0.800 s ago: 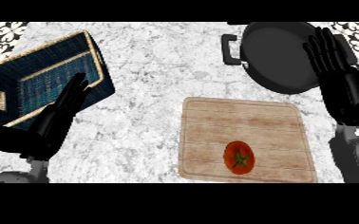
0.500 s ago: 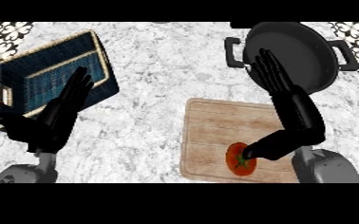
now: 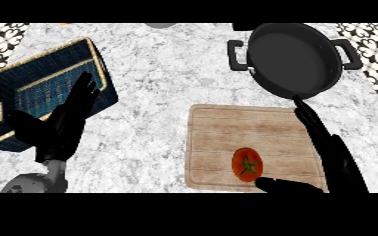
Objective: Pick the tomato from the cutting board and place it in the pot
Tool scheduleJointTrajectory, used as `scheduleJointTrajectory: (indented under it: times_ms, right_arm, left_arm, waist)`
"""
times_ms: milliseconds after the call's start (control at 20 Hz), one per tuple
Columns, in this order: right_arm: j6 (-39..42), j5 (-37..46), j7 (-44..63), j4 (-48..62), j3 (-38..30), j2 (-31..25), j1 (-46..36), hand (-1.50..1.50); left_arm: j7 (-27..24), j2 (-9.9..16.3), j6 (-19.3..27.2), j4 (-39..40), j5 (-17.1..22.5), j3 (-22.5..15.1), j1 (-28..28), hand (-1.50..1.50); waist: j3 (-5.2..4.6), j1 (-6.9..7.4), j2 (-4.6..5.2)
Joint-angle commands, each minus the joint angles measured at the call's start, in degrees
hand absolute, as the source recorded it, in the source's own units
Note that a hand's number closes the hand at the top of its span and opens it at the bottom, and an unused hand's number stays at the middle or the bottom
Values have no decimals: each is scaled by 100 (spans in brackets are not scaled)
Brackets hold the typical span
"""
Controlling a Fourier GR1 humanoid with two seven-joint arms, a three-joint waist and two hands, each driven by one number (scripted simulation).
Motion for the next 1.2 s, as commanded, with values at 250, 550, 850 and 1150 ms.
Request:
scheduleJointTrajectory:
  times_ms: [250, 550, 850, 1150]
  right_arm:
    - [-25, 1992, 954, -2347, -9, -1276, 2442, -150]
    - [857, 2620, 2533, -3399, 20, -1771, 2915, -150]
    - [1517, 2413, 3971, -3949, -29, -2283, 2774, -150]
    - [1779, 2769, 5316, -3442, 804, -1919, 1767, -150]
  left_arm:
    - [170, -85, 145, -274, -166, -126, 174, 0]
    - [555, -36, 212, -361, -236, -99, -158, 0]
    - [482, -210, 264, -285, -275, -115, -222, 0]
    - [544, -319, 152, -234, -332, -217, -256, 0]
  waist:
    - [-15, 8, 12]
    - [-19, 119, 51]
    - [-35, 132, 67]
    - [-15, 283, 88]
